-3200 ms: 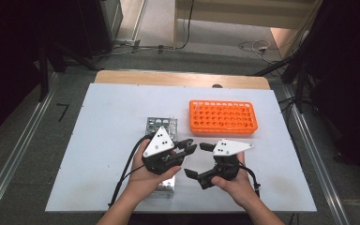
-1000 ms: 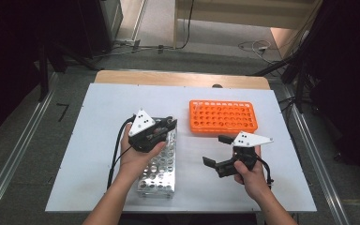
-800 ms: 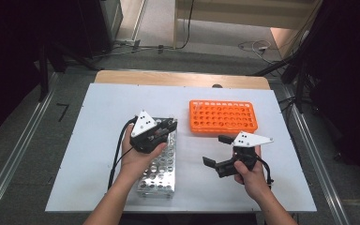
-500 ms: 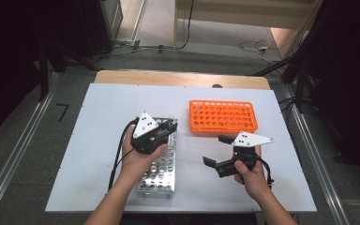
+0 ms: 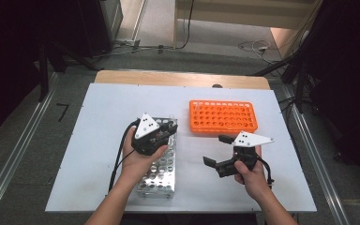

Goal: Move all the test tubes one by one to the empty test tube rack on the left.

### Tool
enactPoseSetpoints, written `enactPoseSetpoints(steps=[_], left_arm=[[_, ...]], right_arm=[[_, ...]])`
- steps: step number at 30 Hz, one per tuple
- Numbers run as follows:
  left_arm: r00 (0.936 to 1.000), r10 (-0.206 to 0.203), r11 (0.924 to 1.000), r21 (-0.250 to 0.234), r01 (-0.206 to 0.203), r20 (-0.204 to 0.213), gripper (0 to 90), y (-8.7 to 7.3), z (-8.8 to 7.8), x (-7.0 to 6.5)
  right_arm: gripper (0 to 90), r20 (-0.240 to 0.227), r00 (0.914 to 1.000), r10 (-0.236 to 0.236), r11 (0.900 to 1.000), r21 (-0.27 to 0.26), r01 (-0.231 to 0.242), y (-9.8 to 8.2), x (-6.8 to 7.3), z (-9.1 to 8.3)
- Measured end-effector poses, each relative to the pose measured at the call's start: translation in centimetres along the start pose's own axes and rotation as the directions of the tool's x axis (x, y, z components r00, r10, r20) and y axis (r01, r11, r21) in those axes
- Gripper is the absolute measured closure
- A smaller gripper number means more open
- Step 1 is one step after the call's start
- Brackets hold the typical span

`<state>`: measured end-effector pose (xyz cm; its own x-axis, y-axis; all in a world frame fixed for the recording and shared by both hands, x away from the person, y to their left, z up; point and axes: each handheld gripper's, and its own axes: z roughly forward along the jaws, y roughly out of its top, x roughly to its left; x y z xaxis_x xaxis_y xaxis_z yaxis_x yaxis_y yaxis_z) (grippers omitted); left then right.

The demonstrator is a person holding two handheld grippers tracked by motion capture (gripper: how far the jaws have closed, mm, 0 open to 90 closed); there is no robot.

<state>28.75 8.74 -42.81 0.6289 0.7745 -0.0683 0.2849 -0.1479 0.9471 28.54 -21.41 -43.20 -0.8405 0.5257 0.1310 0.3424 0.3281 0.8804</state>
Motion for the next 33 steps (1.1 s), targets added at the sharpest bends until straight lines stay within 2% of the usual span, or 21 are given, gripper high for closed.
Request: enactPoseSetpoints(steps=[14, 33], left_arm=[[1.0000, -0.006, 0.9994, 0.033, 0.007, -0.006, 74.7, -0.19, 0.00, -0.14], [0.9996, 0.012, 0.9952, 0.097, -0.009, -0.024, 74.7, -0.44, 0.31, -0.41]], right_arm=[[0.0, 0.003, 1.0000, -0.001, 1.000, -0.002, 0.001, 0.03, -0.01, -0.05], [0.0, 0.007, 1.0000, 0.000, 1.000, -0.008, 0.000, 0.08, -0.05, -0.14]])
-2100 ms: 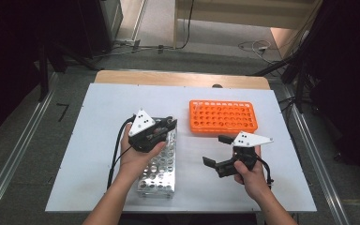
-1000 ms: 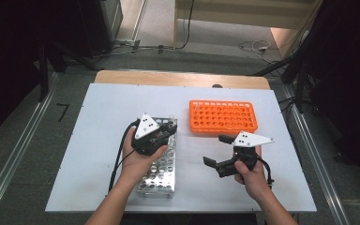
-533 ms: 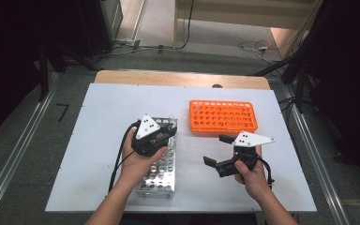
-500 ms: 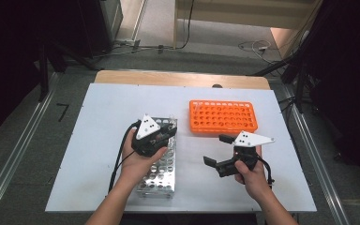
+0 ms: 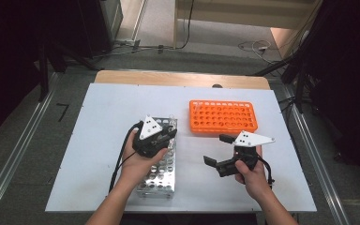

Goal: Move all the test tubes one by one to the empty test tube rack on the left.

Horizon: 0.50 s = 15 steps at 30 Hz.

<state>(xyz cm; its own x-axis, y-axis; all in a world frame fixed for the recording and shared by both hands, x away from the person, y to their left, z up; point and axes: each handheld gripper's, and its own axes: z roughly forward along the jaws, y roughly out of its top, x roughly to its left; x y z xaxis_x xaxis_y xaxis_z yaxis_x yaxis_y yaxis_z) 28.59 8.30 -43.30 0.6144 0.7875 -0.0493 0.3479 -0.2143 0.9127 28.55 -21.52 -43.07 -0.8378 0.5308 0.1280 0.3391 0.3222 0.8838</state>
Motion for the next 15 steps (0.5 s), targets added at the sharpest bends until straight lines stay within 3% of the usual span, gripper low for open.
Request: enactPoseSetpoints(steps=[15], left_arm=[[0.9999, -0.005, 0.9980, 0.063, 0.005, -0.011, 74.5, -0.06, 0.43, -0.02]], right_arm=[[0.0, 0.000, 1.0000, 0.000, 1.000, 0.003, 0.000, -0.01, 0.02, 0.03]])
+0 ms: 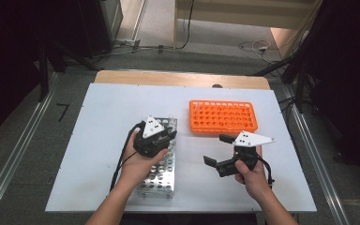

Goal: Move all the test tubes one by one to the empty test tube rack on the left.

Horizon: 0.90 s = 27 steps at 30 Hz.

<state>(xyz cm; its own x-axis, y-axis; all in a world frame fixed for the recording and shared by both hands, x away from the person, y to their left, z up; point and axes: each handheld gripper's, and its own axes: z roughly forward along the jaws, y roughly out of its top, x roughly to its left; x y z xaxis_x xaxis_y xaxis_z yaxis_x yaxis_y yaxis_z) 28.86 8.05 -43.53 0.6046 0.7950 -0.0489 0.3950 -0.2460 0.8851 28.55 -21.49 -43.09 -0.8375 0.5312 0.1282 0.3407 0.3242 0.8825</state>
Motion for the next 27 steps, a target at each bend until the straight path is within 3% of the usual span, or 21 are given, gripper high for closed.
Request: enactPoseSetpoints(steps=[22, 27], left_arm=[[0.9999, 0.011, 0.9959, 0.090, -0.011, 0.005, 74.0, 0.15, 0.59, -0.13], [0.9998, 0.012, 0.9949, 0.100, -0.014, 0.014, 69.3, 0.15, 0.55, -0.17]], right_arm=[[0.0, -0.001, 1.0000, 0.001, 1.000, 0.005, -0.001, -0.07, 0.01, 0.15], [0.0, -0.002, 1.0000, -0.002, 1.000, 0.006, 0.002, -0.09, 0.01, 0.19]])
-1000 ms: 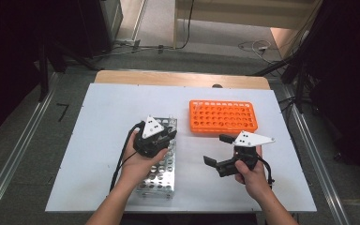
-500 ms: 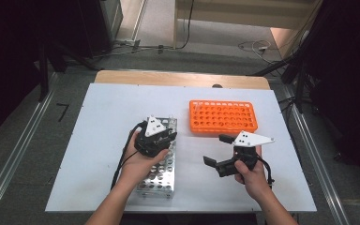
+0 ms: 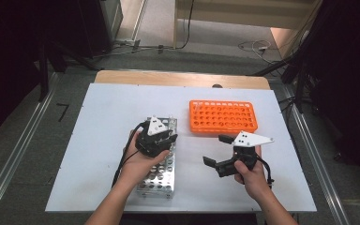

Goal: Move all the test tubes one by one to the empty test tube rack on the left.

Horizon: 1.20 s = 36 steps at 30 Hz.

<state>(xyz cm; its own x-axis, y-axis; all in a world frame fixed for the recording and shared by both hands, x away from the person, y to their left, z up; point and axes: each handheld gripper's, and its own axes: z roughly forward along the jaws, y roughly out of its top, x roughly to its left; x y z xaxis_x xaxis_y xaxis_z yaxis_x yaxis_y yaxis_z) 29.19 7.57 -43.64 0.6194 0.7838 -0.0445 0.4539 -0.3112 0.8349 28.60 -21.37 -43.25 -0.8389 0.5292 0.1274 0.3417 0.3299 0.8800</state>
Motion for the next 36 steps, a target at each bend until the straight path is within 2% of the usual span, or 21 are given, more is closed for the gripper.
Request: enactPoseSetpoints(steps=[4, 9, 13, 16, 19, 29, 31, 36], left_arm=[[0.9997, -0.014, 0.9998, -0.013, 0.014, 0.020, 58.4, 0.1, -0.4, 0.2], [0.9976, -0.029, 0.9976, -0.061, 0.033, 0.062, 44.3, 0.1, -1.3, 0.4], [0.9937, -0.056, 0.9918, -0.109, 0.067, 0.096, 29.7, 0.0, -2.5, 0.8], [0.9916, -0.071, 0.9871, -0.136, 0.086, 0.108, 18.3, -0.3, -3.4, 1.2], [0.9912, -0.072, 0.9848, -0.150, 0.088, 0.111, 11.0, -0.7, -4.3, 1.5], [0.9874, -0.076, 0.9779, -0.183, 0.101, 0.139, 1.6, -1.7, -6.1, 2.0], [0.9842, -0.077, 0.9767, -0.186, 0.106, 0.159, 0.0, -2.0, -6.2, 2.2], [0.9815, -0.087, 0.9738, -0.193, 0.120, 0.171, 0.0, -2.4, -6.4, 2.5]], right_arm=[[0.0, -0.001, 1.0000, 0.001, 1.000, 0.001, -0.001, 0.0, 0.0, 0.0], [0.0, -0.004, 1.0000, 0.003, 1.000, 0.002, -0.003, 0.0, -0.1, 0.1], [0.0, -0.003, 1.0000, 0.006, 1.000, 0.001, -0.006, 0.0, -0.2, 0.1], [0.0, -0.004, 0.9999, 0.010, 1.000, 0.001, -0.010, 0.2, -0.3, 0.2], [0.0, 0.000, 0.9999, 0.011, 1.000, -0.003, -0.011, 0.4, -0.5, 0.3], [0.0, 0.018, 0.9994, 0.030, 0.999, -0.022, -0.030, 1.8, -1.8, 0.8], [0.0, 0.023, 0.9992, 0.032, 0.999, -0.023, -0.032, 2.1, -2.2, 1.0], [0.0, 0.033, 0.9993, 0.017, 1.000, 0.003, -0.017, 3.0, -2.9, 2.2]])
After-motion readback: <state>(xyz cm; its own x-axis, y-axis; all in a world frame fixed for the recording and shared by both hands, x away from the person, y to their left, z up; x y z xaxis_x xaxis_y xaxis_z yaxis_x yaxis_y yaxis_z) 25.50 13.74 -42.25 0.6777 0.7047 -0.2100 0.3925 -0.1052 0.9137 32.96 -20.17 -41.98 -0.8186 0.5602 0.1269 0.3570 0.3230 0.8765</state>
